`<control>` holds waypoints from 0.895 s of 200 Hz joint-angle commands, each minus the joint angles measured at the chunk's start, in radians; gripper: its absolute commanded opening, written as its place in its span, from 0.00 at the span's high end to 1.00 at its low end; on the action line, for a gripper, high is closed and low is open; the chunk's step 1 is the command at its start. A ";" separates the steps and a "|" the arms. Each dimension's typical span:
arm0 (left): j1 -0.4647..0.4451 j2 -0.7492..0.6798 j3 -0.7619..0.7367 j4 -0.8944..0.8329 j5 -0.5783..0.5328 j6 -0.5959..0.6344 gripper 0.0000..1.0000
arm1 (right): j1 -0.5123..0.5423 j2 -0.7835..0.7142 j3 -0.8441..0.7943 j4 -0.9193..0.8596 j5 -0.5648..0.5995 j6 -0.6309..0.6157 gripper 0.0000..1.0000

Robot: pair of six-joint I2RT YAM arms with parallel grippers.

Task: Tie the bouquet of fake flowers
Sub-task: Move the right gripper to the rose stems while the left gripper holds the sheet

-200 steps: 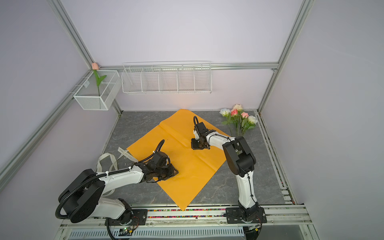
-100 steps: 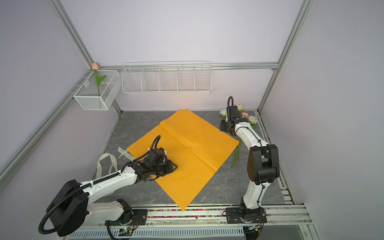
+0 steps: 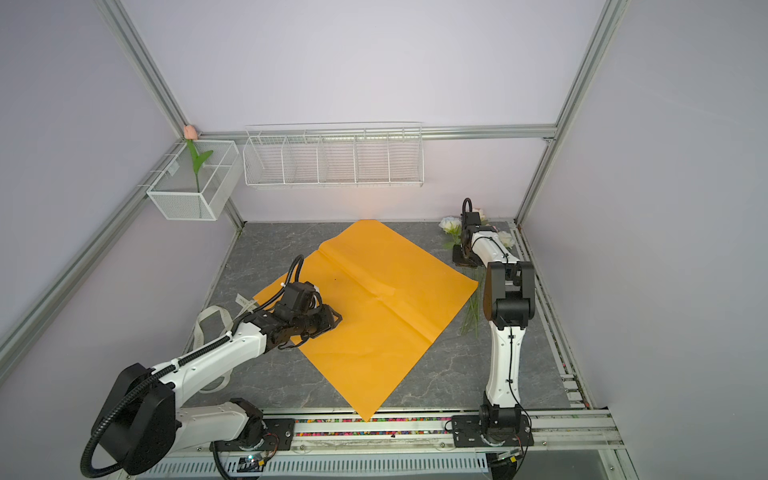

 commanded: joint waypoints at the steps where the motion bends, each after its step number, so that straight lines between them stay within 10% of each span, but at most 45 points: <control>1: 0.005 0.040 0.045 -0.040 0.021 0.031 0.58 | -0.001 0.046 0.067 -0.069 0.027 -0.052 0.68; 109: 0.006 0.085 0.026 -0.049 0.027 0.046 0.58 | 0.001 0.158 0.149 -0.113 0.015 -0.086 0.84; 179: 0.006 0.090 -0.087 0.025 0.059 0.006 0.59 | 0.001 -0.125 0.124 -0.147 0.108 -0.118 0.94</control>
